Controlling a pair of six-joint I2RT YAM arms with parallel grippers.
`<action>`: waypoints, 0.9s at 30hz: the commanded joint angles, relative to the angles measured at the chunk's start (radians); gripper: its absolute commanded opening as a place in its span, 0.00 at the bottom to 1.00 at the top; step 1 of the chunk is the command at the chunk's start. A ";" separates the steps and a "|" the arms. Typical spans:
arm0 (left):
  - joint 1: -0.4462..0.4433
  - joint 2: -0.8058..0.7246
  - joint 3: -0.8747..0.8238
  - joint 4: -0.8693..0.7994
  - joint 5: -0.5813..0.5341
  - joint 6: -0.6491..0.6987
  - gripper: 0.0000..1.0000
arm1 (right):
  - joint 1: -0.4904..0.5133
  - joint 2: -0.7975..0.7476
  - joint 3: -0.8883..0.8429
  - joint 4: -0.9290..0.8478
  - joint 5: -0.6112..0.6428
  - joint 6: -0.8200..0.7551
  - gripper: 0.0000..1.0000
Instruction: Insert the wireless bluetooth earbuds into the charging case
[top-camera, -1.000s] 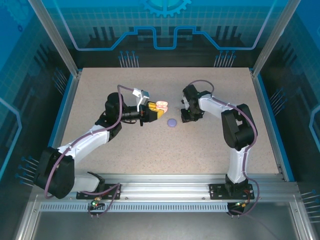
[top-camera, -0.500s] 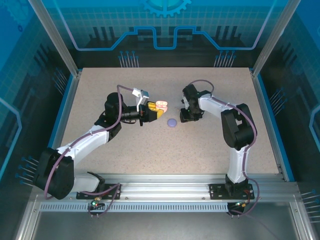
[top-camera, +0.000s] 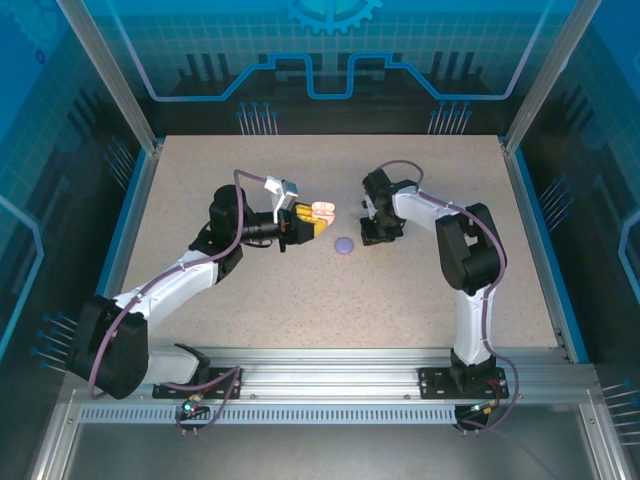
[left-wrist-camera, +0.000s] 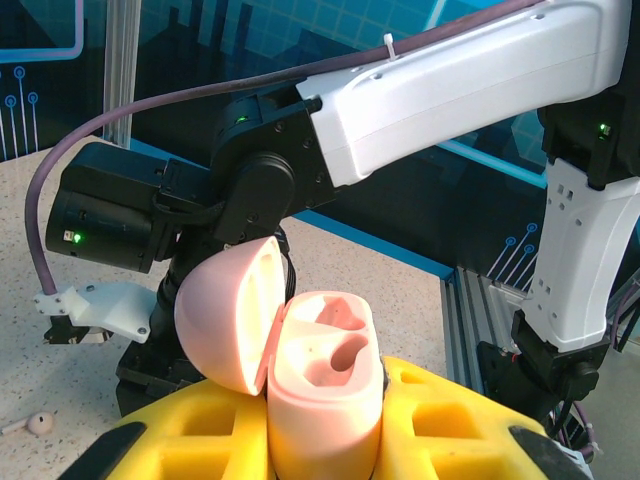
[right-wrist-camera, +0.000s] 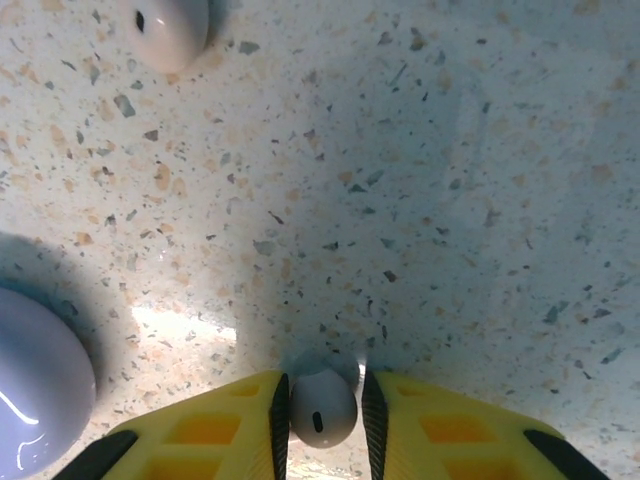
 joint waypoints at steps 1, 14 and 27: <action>0.008 -0.025 -0.003 0.001 0.000 0.024 0.01 | 0.021 0.036 0.019 -0.055 0.058 -0.039 0.29; 0.009 -0.026 -0.006 0.002 -0.001 0.022 0.01 | 0.031 0.054 0.016 -0.086 0.080 -0.118 0.24; 0.011 -0.017 -0.001 -0.012 -0.012 0.011 0.02 | 0.026 -0.072 -0.052 0.005 0.099 -0.100 0.18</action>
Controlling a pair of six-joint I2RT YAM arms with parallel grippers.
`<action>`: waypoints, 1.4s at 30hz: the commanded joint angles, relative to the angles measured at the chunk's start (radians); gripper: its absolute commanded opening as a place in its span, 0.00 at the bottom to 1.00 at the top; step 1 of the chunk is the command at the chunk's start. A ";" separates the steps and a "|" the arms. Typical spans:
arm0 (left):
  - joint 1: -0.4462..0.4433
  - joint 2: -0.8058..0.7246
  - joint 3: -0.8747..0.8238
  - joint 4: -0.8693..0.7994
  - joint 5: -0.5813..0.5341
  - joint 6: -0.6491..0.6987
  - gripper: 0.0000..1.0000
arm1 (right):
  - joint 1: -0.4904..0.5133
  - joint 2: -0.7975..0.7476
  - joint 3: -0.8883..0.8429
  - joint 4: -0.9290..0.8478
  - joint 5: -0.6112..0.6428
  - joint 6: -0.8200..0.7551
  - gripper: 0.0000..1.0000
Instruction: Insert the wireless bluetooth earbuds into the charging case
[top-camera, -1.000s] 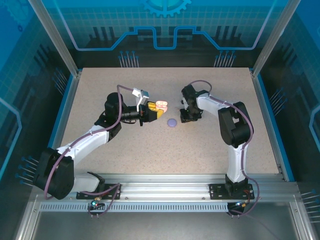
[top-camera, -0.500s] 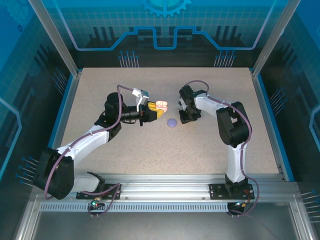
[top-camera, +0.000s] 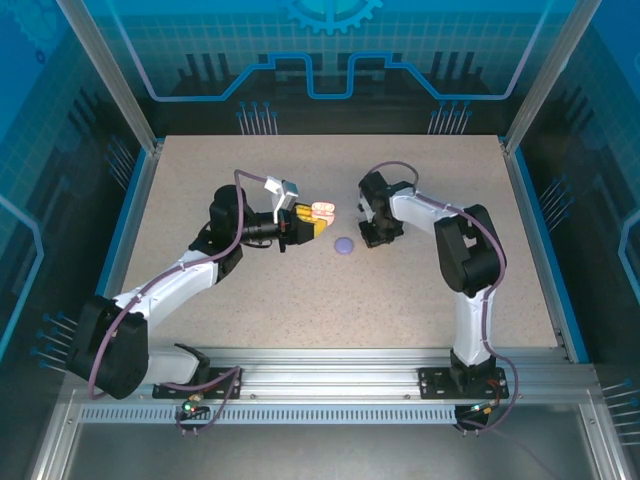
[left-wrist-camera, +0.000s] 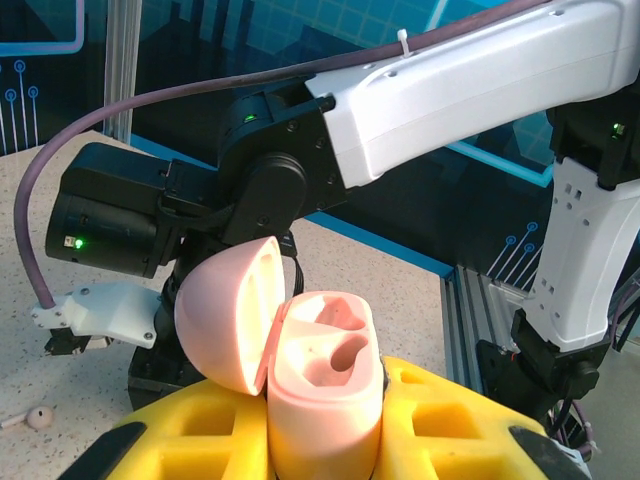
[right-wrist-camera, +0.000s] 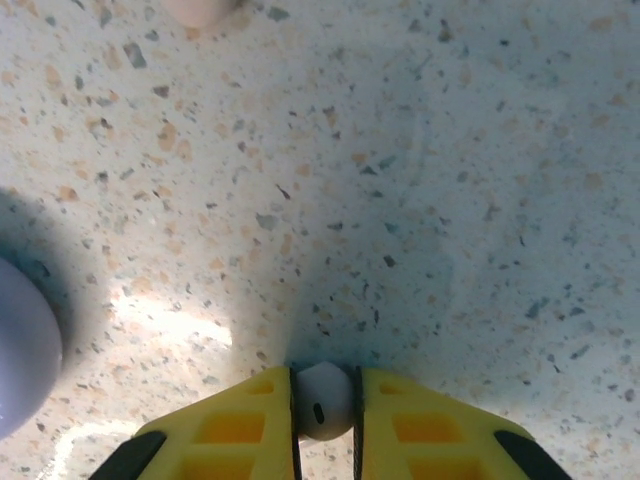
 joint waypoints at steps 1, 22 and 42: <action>0.010 -0.013 -0.001 0.000 -0.013 0.010 0.01 | 0.000 -0.060 -0.034 0.016 0.025 0.005 0.18; 0.006 0.090 -0.044 0.033 -0.122 -0.086 0.00 | -0.020 -0.281 -0.175 0.153 -0.083 0.014 0.18; 0.007 0.105 -0.037 0.014 -0.128 -0.088 0.00 | -0.020 -0.070 -0.029 -0.066 -0.031 -0.095 0.18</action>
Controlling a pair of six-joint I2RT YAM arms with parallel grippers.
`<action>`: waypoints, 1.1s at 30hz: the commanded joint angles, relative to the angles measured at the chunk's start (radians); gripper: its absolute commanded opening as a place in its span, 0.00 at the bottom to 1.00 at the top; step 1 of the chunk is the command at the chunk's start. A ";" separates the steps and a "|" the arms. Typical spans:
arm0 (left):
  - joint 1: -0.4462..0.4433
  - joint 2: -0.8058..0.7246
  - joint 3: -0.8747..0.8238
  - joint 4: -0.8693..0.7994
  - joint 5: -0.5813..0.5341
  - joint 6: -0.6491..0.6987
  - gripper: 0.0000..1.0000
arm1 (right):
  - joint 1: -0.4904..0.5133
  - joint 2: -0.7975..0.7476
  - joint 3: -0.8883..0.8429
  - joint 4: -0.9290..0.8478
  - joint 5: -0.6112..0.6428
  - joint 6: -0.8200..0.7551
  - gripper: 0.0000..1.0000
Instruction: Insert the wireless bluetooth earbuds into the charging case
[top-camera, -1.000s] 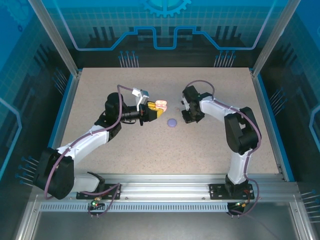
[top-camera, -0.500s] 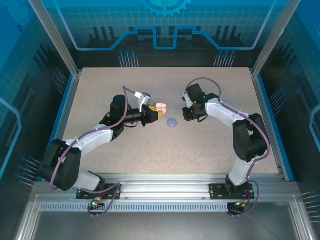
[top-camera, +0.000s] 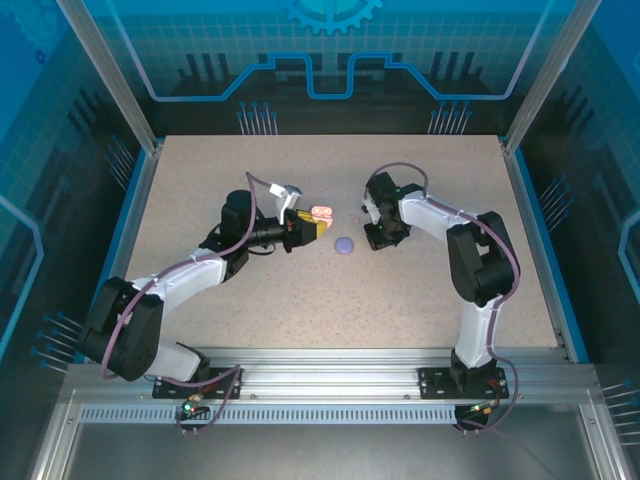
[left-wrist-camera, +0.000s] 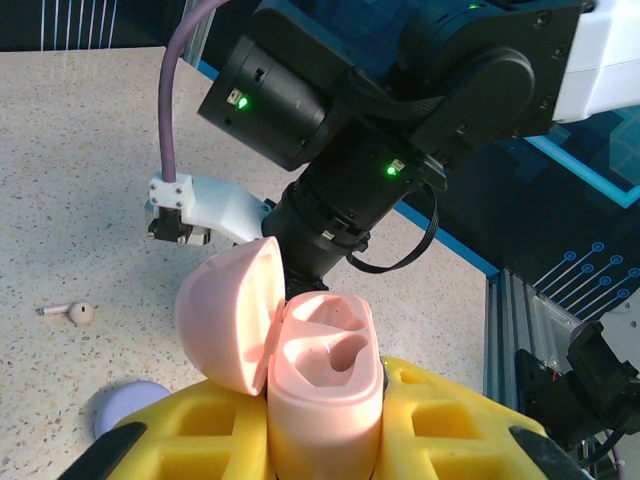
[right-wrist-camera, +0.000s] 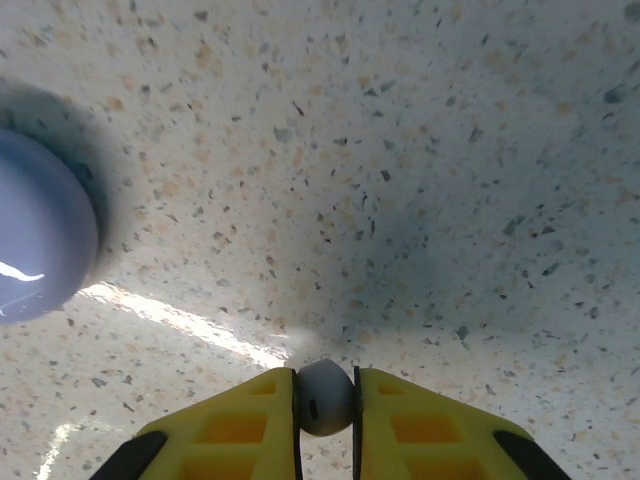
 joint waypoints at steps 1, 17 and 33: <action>0.007 0.005 0.002 0.005 -0.006 -0.004 0.00 | -0.005 0.029 0.049 -0.070 0.009 -0.039 0.19; 0.007 0.004 0.008 -0.007 -0.006 0.000 0.00 | 0.002 0.120 0.106 -0.137 0.028 -0.037 0.26; 0.007 -0.001 0.007 -0.014 -0.009 0.003 0.00 | 0.023 0.149 0.106 -0.139 0.042 -0.019 0.25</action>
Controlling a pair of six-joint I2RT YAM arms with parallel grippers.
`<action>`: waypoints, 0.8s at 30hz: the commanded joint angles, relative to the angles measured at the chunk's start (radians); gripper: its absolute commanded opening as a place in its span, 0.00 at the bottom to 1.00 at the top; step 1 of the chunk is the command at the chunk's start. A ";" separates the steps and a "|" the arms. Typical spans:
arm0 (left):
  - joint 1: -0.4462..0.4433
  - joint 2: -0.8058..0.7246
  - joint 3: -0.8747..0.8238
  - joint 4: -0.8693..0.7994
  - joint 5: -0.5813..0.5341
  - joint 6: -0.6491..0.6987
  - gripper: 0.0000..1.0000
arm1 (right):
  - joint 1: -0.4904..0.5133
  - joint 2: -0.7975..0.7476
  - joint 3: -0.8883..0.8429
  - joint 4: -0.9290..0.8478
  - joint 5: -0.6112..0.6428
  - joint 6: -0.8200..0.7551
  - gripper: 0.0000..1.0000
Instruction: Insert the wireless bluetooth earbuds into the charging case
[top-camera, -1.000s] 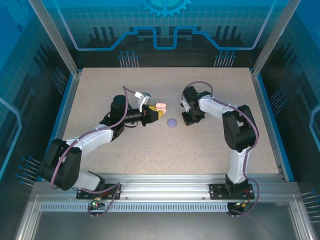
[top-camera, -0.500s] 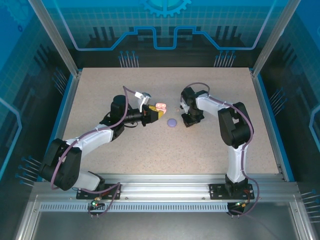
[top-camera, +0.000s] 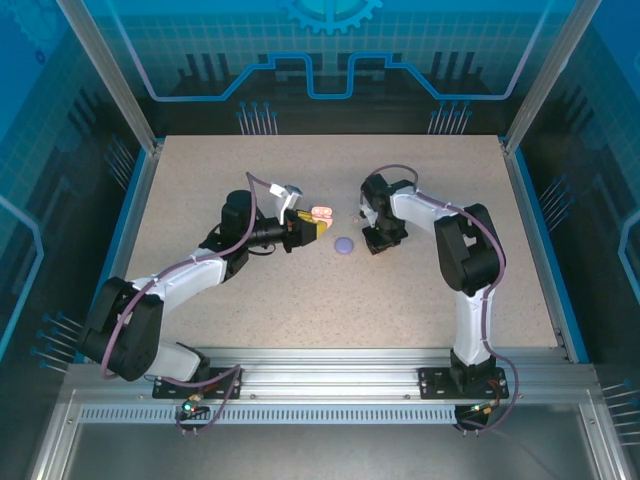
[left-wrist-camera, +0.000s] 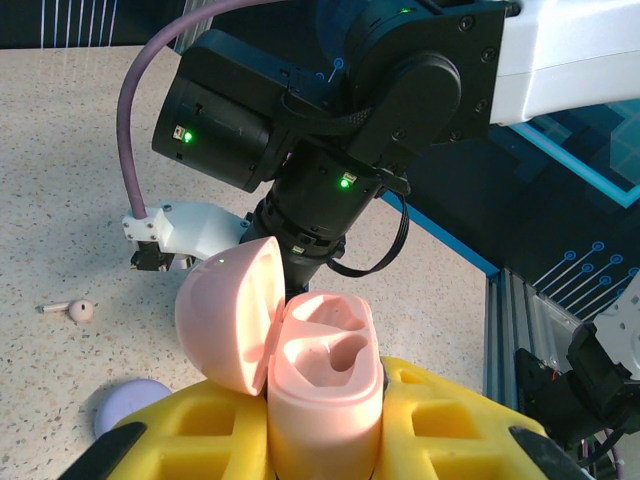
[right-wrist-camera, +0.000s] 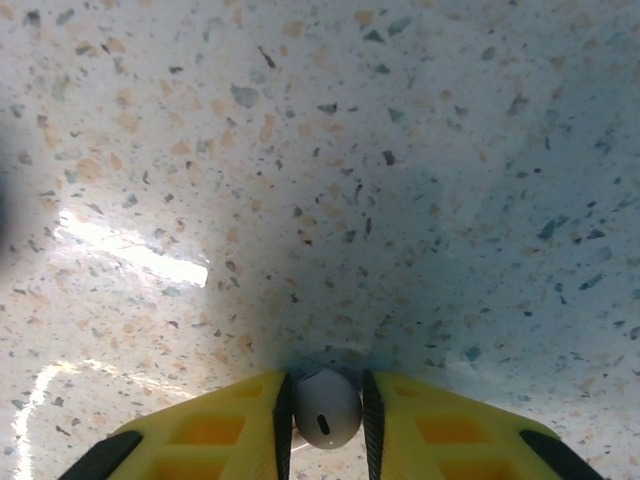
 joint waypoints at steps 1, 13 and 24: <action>0.007 -0.002 0.008 -0.010 -0.009 0.003 0.00 | 0.015 0.035 0.008 -0.024 0.011 0.008 0.24; -0.001 0.006 -0.014 -0.022 -0.018 -0.010 0.00 | 0.010 -0.149 -0.106 0.114 0.033 0.029 0.16; -0.021 0.057 -0.060 0.079 -0.028 -0.087 0.01 | 0.012 -0.409 -0.217 0.237 -0.077 0.033 0.15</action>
